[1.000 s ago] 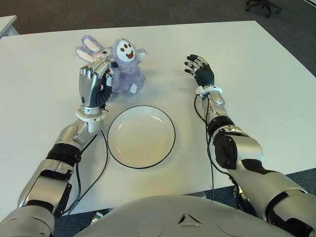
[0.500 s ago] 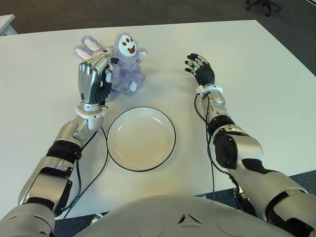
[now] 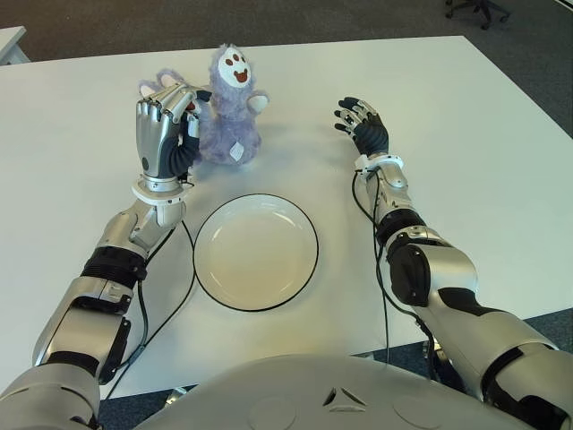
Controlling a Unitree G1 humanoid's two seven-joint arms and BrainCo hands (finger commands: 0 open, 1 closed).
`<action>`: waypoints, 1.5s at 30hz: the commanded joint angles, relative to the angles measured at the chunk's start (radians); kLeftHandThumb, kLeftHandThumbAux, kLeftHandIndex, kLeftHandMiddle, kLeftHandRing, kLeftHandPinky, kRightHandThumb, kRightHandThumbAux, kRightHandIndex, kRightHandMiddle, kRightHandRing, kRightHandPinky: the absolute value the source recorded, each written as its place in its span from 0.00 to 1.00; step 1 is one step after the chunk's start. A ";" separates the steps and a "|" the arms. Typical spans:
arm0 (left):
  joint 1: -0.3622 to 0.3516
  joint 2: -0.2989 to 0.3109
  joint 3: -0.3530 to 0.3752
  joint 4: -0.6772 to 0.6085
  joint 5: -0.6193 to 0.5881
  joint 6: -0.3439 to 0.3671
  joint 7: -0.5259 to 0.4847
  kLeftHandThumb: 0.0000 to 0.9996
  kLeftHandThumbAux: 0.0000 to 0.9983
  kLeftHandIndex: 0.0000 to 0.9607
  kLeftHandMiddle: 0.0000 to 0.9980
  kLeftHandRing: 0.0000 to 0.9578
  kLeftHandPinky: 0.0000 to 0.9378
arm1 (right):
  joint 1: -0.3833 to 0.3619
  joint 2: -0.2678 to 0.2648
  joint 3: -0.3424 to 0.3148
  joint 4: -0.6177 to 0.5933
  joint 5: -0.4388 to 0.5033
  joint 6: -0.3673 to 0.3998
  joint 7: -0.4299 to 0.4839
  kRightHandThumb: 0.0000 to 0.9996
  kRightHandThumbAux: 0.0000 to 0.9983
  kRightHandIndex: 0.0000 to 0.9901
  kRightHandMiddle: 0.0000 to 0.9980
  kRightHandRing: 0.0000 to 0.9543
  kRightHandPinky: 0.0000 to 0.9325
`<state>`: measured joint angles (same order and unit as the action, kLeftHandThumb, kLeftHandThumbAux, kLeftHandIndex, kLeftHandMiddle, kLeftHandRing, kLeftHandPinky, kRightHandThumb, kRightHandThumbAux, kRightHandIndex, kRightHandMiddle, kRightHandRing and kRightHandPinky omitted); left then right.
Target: Put the doll into the plate.
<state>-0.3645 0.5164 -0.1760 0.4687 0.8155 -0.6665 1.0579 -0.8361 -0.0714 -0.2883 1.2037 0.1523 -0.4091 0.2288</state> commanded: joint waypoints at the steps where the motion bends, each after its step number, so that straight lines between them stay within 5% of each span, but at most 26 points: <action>1: -0.001 0.013 0.007 -0.022 0.021 0.015 -0.013 0.94 0.65 0.41 0.52 0.50 0.76 | 0.033 0.011 -0.001 0.029 0.006 0.022 -0.001 0.52 0.78 0.24 0.22 0.26 0.33; 20: 0.012 0.034 0.061 -0.153 -0.014 0.020 -0.096 0.95 0.65 0.40 0.53 0.50 0.75 | 0.034 0.011 0.003 0.028 0.003 0.022 -0.003 0.51 0.78 0.24 0.23 0.26 0.33; 22: 0.013 0.034 0.065 -0.161 -0.011 0.011 -0.094 0.94 0.66 0.36 0.49 0.63 0.75 | 0.034 0.011 0.003 0.028 0.002 0.021 -0.003 0.51 0.78 0.24 0.23 0.26 0.32; 38: 0.066 0.006 0.108 -0.255 -0.073 -0.056 -0.189 0.94 0.66 0.36 0.49 0.64 0.78 | 0.038 0.008 0.004 0.028 0.003 0.020 -0.001 0.52 0.77 0.24 0.22 0.25 0.31; 40: 0.068 0.001 0.112 -0.263 -0.077 -0.057 -0.199 0.94 0.66 0.36 0.49 0.64 0.78 | 0.038 0.008 0.004 0.028 0.002 0.019 0.000 0.51 0.78 0.24 0.22 0.25 0.32; 42: 0.072 -0.004 0.117 -0.271 -0.085 -0.058 -0.213 0.95 0.65 0.39 0.54 0.51 0.77 | 0.038 0.008 0.005 0.028 0.002 0.018 0.001 0.51 0.78 0.24 0.22 0.25 0.32; 45: 0.076 -0.010 0.123 -0.281 -0.094 -0.062 -0.231 0.95 0.65 0.39 0.53 0.50 0.77 | 0.039 0.009 0.005 0.028 0.003 0.017 0.003 0.51 0.78 0.24 0.22 0.26 0.32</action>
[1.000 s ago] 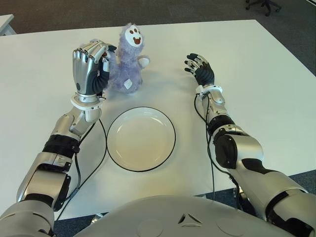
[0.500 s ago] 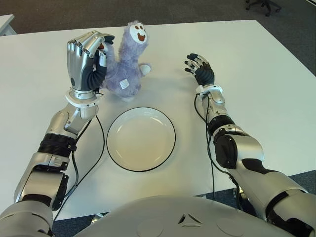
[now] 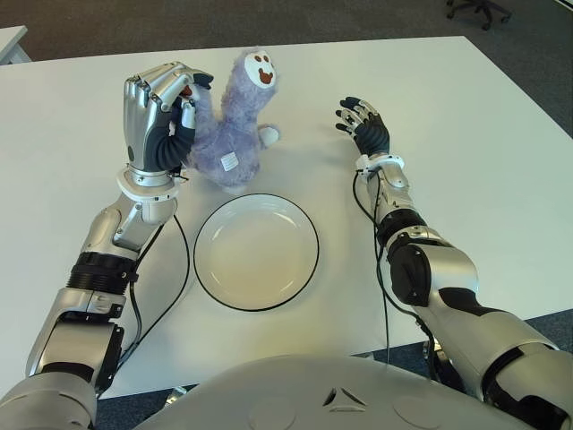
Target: Put the doll into the plate.
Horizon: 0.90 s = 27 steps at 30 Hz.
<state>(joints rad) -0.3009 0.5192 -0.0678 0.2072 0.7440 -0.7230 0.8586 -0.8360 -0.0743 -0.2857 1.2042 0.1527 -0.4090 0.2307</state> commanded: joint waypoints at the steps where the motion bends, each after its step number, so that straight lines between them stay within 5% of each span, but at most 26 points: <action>1: 0.013 -0.015 0.018 -0.022 -0.022 -0.006 -0.035 0.95 0.65 0.39 0.53 0.50 0.78 | 0.039 0.012 0.002 0.027 0.002 0.017 0.002 0.51 0.78 0.24 0.22 0.26 0.32; 27: -0.030 -0.021 0.032 0.024 0.055 0.010 -0.013 0.95 0.65 0.40 0.53 0.50 0.77 | 0.046 0.012 0.006 0.026 0.000 0.016 -0.003 0.51 0.78 0.24 0.22 0.26 0.32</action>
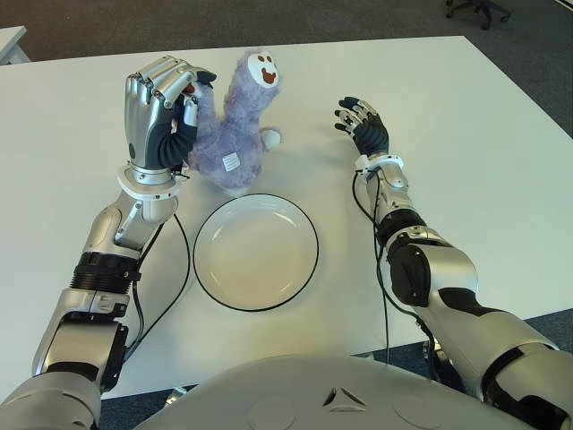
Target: Put the doll into the plate.
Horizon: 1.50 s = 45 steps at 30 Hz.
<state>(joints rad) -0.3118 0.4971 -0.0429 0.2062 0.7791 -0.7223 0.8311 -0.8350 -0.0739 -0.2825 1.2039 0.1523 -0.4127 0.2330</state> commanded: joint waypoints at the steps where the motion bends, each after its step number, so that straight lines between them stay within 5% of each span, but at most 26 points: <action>1: -0.021 0.001 0.007 0.030 0.021 0.013 0.015 0.95 0.65 0.40 0.53 0.50 0.79 | 0.045 0.012 0.003 0.026 -0.001 0.020 -0.007 0.51 0.78 0.24 0.22 0.25 0.32; 19: -0.053 0.024 -0.007 0.081 0.048 0.090 -0.008 0.95 0.65 0.42 0.51 0.50 0.79 | 0.048 0.010 0.007 0.024 0.000 0.025 -0.005 0.49 0.78 0.23 0.21 0.25 0.32; 45: -0.125 0.046 -0.015 0.161 0.025 0.085 -0.012 0.95 0.65 0.40 0.53 0.50 0.73 | 0.052 0.007 0.015 0.023 0.001 0.026 -0.002 0.48 0.77 0.23 0.21 0.26 0.32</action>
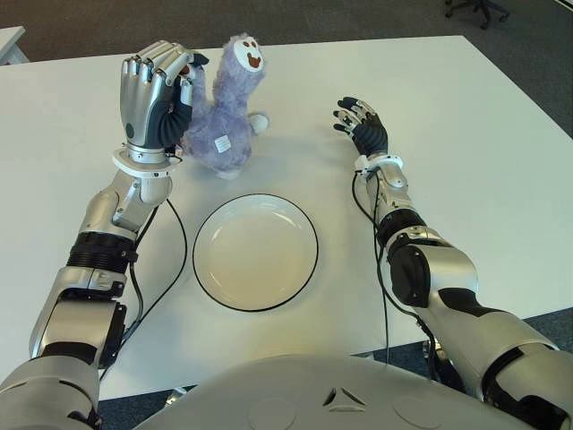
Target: Put the doll into the plate.
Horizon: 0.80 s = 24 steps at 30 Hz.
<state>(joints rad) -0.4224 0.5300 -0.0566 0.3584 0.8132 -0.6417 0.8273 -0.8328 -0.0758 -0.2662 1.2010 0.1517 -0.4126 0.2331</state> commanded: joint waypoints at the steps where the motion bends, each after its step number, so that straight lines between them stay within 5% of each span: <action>1: -0.016 0.014 0.001 0.006 -0.015 0.001 -0.013 0.95 0.65 0.40 0.53 0.50 0.73 | 0.050 0.010 -0.001 0.026 0.002 0.026 -0.002 0.48 0.77 0.23 0.21 0.26 0.32; 6: -0.018 0.018 0.005 -0.004 -0.034 -0.012 -0.029 0.95 0.65 0.40 0.52 0.50 0.71 | 0.051 0.010 0.000 0.025 0.002 0.024 -0.005 0.48 0.78 0.23 0.20 0.24 0.31; 7: -0.018 0.019 0.006 -0.005 -0.036 -0.014 -0.031 0.94 0.66 0.37 0.49 0.60 0.70 | 0.051 0.011 0.000 0.025 0.002 0.024 -0.004 0.48 0.78 0.23 0.20 0.24 0.32; 9: -0.017 0.020 0.008 -0.008 -0.041 -0.017 -0.036 0.94 0.66 0.36 0.48 0.62 0.69 | 0.052 0.011 0.000 0.025 0.002 0.025 -0.004 0.48 0.78 0.23 0.20 0.24 0.32; 24: -0.033 0.017 0.020 -0.014 -0.054 -0.041 -0.026 0.94 0.66 0.36 0.47 0.62 0.69 | 0.050 0.007 0.004 0.029 0.000 0.032 -0.007 0.48 0.77 0.21 0.20 0.24 0.32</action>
<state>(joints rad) -0.4438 0.5377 -0.0470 0.3512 0.7747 -0.6718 0.7965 -0.8320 -0.0774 -0.2614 1.2002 0.1514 -0.4123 0.2308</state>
